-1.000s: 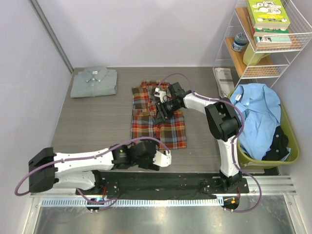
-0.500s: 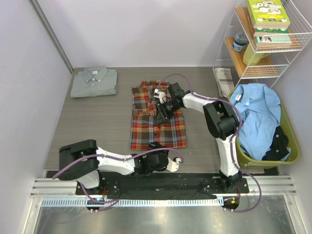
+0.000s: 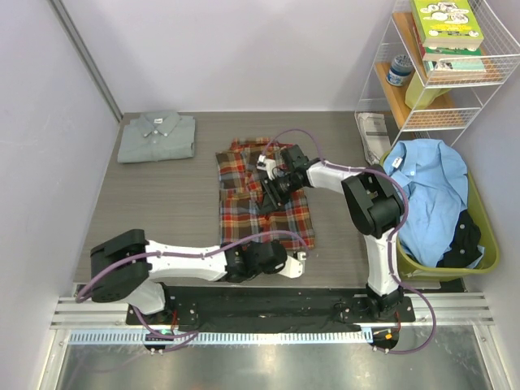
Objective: Fold and stack the long sleeve shirts
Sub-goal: Fold the shirt
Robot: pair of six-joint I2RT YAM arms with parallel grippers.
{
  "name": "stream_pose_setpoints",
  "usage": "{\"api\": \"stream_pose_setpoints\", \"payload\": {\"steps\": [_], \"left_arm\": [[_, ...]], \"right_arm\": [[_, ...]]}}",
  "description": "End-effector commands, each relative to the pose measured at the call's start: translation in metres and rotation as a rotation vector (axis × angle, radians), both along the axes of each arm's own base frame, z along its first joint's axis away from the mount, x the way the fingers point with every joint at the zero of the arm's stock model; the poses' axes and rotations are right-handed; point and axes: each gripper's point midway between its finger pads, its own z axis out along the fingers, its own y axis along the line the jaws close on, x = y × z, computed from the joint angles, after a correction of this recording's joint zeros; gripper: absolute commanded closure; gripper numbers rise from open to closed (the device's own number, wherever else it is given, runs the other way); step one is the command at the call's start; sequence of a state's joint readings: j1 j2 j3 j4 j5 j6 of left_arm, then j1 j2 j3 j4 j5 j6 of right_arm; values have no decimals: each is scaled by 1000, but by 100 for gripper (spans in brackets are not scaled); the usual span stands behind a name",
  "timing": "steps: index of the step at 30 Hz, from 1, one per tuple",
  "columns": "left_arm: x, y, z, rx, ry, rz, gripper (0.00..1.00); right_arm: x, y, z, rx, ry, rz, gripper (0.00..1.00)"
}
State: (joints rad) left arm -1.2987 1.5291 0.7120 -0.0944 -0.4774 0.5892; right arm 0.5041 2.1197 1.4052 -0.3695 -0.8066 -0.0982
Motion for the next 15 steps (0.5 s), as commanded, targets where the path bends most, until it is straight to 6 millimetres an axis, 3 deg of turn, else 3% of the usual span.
{"api": "stream_pose_setpoints", "payload": {"steps": [1, 2, 3, 4, 5, 8, 11, 13, 15], "left_arm": [[-56, 1, 25, -19, 333, -27, 100], [-68, -4, 34, -40, 406, -33, 100], [-81, 10, 33, 15, 469, -32, 100], [-95, 9, 40, 1, 542, -59, 100], [-105, 12, 45, 4, 588, -77, 100], [-130, 13, 72, -28, 713, -117, 100], [-152, 11, 98, -50, 844, -150, 100], [-152, 8, 115, -71, 877, -147, 100], [-155, 7, 122, -64, 954, -140, 100]], "right_arm": [[-29, -7, 3, -60, 19, 3, 58], [-29, -7, 14, -56, 24, 3, 55], [-27, -7, 30, -44, 7, 11, 49], [-27, -6, 40, -38, 3, 26, 46], [-24, -6, 61, -28, -2, 45, 44], [-6, -11, 98, -12, -43, 42, 38], [19, -18, 113, -27, -116, 49, 37], [34, -21, 105, -53, -136, 41, 37], [51, -20, 110, -42, -167, 28, 38]]}}
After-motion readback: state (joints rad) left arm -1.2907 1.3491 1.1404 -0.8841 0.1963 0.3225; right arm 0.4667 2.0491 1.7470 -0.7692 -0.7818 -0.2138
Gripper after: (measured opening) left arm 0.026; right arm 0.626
